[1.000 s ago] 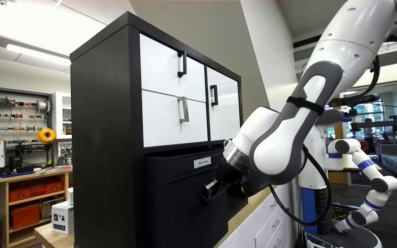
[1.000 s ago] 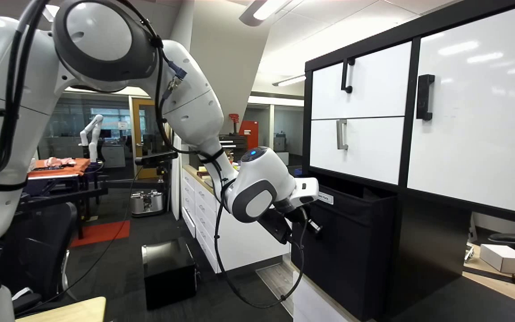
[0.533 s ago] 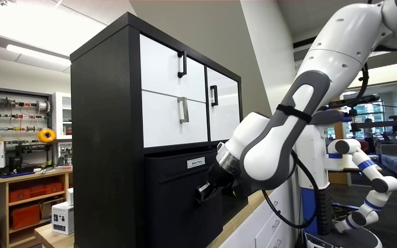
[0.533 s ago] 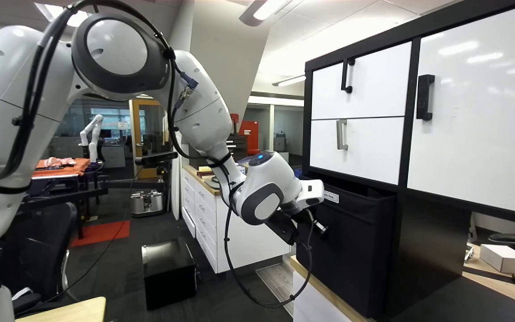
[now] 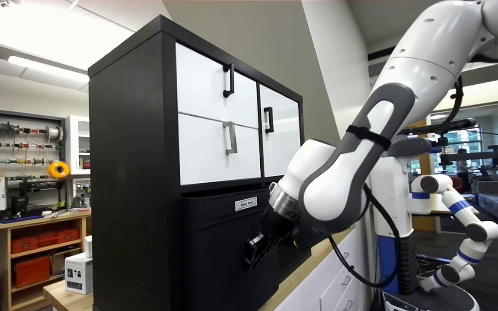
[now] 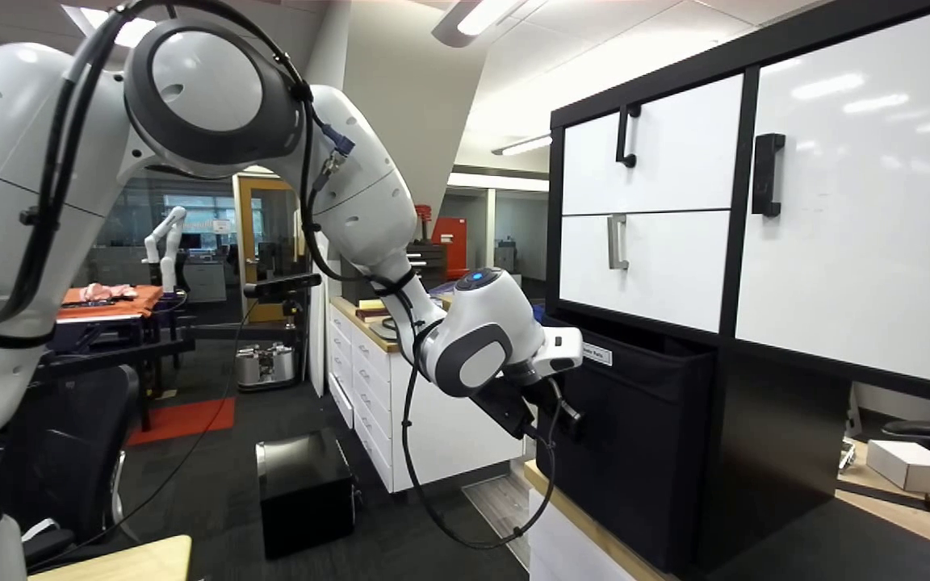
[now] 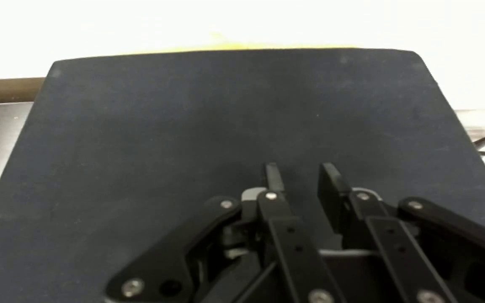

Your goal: Push the black basket into the bottom of the black and white cabinet

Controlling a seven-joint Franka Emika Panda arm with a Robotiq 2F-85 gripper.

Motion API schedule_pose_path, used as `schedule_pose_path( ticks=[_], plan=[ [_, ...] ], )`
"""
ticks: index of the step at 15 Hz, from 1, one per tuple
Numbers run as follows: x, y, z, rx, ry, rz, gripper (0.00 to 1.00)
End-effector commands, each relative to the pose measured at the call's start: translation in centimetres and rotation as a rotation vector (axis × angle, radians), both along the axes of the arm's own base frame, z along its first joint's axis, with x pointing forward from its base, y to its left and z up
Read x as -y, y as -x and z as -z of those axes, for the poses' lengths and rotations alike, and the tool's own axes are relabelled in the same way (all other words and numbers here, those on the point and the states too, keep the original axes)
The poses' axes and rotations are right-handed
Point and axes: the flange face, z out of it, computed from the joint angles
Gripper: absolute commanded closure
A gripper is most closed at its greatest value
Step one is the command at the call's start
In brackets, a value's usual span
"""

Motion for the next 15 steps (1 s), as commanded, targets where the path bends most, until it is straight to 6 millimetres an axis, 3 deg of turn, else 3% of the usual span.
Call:
schedule_pose_path(
  ticks=[1, 7, 12, 13, 15],
  plan=[
    [-0.9, 3.5, -2.6, -0.082, -0.029, 0.007, 0.39],
    [-2.2, 9.1, -6.9, -0.258, -0.062, 0.028, 0.01],
    [-3.1, 12.9, -10.3, -0.389, -0.070, 0.054, 0.00],
    [-3.1, 10.4, -8.8, -0.357, -0.062, 0.022, 0.00],
    [-3.2, 10.8, -9.5, -0.353, -0.062, 0.019, 0.00]
  ],
)
